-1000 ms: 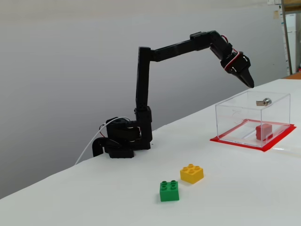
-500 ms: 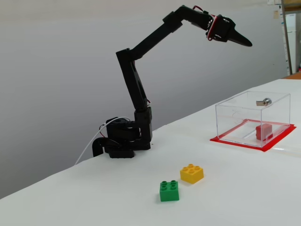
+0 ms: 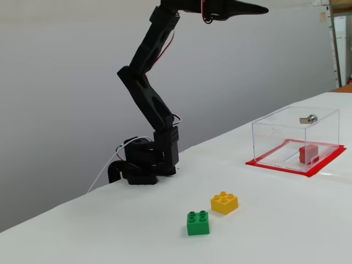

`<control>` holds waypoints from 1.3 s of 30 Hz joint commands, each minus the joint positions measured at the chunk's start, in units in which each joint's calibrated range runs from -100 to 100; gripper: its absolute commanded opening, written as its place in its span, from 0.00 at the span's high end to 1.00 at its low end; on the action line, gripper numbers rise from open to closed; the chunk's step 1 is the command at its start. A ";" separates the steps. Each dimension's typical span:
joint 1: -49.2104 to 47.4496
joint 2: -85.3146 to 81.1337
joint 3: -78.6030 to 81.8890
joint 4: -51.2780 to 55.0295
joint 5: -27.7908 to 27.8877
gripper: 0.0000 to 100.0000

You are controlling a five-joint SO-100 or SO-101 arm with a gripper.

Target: Pick the red lego brick and place it into the transparent box

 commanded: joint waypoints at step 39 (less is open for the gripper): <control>24.40 -65.87 82.67 -0.63 -5.66 0.99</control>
